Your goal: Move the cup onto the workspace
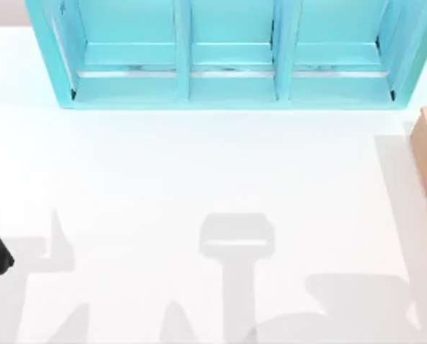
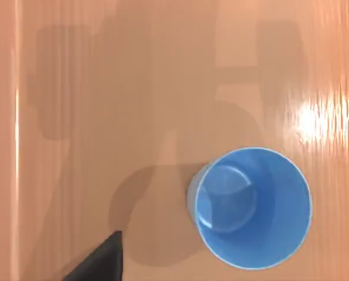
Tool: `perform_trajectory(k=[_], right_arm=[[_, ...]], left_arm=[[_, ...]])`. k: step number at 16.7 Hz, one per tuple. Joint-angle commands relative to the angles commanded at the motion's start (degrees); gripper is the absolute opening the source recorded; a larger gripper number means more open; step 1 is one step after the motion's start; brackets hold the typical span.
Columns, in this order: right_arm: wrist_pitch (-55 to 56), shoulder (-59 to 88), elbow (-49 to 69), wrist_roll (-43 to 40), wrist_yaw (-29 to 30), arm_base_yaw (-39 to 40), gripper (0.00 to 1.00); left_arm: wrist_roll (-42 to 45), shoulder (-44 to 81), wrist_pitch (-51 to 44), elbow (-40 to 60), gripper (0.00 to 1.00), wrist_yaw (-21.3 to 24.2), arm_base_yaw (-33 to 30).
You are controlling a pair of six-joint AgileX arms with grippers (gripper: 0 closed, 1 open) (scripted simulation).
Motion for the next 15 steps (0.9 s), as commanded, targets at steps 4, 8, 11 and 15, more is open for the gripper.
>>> perform_trajectory(k=[4,8,11,15], right_arm=[[-12.71,16.89,13.74,-4.40,0.01,-4.55,1.00],[-20.62,27.28,22.72,-7.18,0.01,-7.47,1.00],[-22.48,29.68,24.81,-7.83,0.00,-8.15,1.00],[-22.33,29.50,24.65,-7.76,0.01,-7.87,1.00]], left_arm=[[0.00,0.00,0.00,0.00,1.00,0.00,0.00],[0.00,0.00,0.00,0.00,1.00,0.00,0.00],[0.00,0.00,0.00,0.00,1.00,0.00,0.00],[0.00,0.00,0.00,0.00,1.00,0.00,0.00]])
